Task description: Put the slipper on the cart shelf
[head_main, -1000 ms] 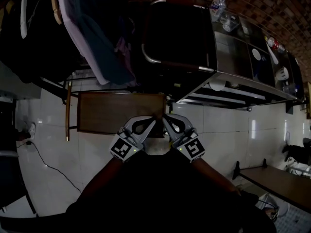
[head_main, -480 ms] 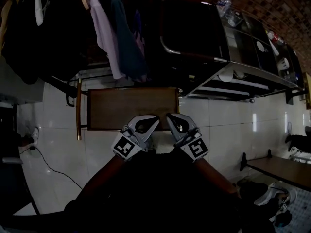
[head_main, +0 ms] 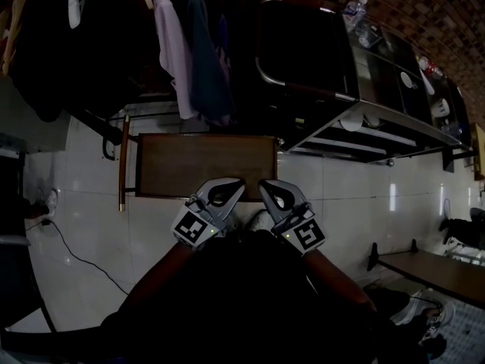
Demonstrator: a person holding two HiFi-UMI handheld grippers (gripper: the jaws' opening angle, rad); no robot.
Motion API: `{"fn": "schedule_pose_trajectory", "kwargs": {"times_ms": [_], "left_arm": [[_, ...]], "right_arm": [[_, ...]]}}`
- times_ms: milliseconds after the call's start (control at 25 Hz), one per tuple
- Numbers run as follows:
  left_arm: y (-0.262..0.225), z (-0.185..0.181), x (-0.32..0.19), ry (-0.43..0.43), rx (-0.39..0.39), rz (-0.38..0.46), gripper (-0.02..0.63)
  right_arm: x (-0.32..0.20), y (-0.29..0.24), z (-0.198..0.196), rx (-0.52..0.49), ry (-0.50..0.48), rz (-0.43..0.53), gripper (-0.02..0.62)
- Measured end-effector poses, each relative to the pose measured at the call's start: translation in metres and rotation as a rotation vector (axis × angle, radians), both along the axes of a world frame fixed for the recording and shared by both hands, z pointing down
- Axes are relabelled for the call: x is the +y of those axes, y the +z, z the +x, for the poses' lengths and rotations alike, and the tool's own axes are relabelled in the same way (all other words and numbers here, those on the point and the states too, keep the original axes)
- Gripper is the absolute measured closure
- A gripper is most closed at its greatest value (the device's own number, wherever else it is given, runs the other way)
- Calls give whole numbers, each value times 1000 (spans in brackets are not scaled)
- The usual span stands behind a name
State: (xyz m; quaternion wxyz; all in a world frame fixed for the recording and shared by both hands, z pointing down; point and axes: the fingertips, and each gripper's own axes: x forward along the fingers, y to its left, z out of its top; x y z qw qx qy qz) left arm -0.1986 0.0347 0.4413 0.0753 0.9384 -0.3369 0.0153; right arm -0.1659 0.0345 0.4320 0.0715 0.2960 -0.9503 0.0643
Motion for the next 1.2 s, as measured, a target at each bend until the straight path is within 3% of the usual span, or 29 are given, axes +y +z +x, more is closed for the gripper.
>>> {"fn": "schedule_pose_trajectory", "kwargs": {"times_ms": [360, 1200], "left_arm": [[-11, 21, 15, -26, 5, 2, 603], [-10, 38, 12, -35, -13, 0, 603]], "right_arm": [[17, -13, 9, -11, -64, 5, 595], [8, -10, 29, -7, -72, 22, 595]]}}
